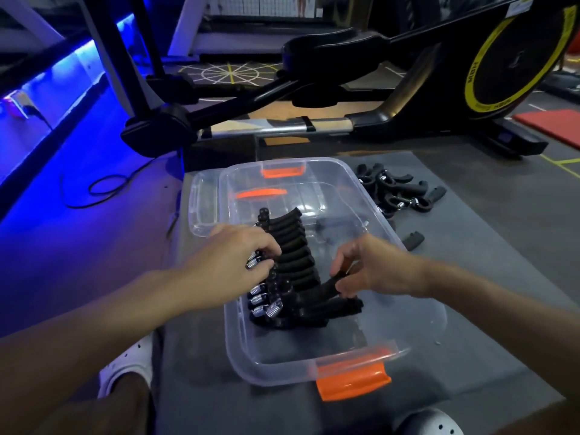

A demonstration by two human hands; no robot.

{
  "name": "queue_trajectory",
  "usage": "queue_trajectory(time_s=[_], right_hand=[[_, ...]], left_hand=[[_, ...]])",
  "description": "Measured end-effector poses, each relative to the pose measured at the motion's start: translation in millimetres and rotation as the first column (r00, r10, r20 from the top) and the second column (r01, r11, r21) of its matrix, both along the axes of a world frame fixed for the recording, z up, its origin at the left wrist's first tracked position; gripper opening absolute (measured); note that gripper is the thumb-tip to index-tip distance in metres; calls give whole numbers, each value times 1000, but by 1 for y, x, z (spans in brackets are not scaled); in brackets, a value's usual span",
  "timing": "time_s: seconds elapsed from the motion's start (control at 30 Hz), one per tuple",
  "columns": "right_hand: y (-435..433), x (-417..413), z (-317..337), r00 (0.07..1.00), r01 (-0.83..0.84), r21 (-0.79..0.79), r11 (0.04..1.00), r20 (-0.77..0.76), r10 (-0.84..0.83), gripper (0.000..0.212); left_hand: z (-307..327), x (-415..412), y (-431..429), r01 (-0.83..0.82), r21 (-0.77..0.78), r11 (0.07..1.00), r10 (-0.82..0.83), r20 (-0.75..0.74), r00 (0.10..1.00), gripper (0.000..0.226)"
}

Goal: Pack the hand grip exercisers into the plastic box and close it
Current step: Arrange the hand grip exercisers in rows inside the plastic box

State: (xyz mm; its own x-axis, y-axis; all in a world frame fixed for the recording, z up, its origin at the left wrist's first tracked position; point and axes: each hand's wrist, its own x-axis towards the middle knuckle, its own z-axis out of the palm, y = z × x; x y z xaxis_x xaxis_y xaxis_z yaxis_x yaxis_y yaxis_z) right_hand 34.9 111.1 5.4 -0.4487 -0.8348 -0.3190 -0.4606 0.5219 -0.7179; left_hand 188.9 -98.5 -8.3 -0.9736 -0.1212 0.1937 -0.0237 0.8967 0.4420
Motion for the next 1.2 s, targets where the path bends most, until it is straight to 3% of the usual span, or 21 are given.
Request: queue_trajectory(time_s=[0.13, 0.3, 0.47, 0.63, 0.8, 1.2], right_hand=[[-10, 9, -23, 1000, -5, 81, 997, -28, 7, 17], [-25, 16, -50, 1000, 15, 143, 990, -9, -14, 20], [-29, 17, -70, 981, -44, 276, 960, -169, 94, 26], [-33, 11, -81, 989, -40, 254, 966, -127, 75, 35], [-29, 10, -90, 955, -112, 413, 904, -206, 212, 37], [-26, 3, -90, 937, -166, 395, 904, -222, 269, 35]], left_hand=[[-4, 6, -3, -25, -88, 996, 23, -19, 1000, 25], [-12, 12, -8, 18, -83, 996, -17, 13, 1000, 32], [-16, 18, -14, 25, -84, 996, -23, 22, 999, 29], [-19, 21, -16, 29, -82, 996, -25, 49, 999, 26], [-16, 21, -12, 29, -82, 996, -26, 37, 999, 28], [-16, 22, -7, -45, -144, 988, 52, 39, 998, 47]])
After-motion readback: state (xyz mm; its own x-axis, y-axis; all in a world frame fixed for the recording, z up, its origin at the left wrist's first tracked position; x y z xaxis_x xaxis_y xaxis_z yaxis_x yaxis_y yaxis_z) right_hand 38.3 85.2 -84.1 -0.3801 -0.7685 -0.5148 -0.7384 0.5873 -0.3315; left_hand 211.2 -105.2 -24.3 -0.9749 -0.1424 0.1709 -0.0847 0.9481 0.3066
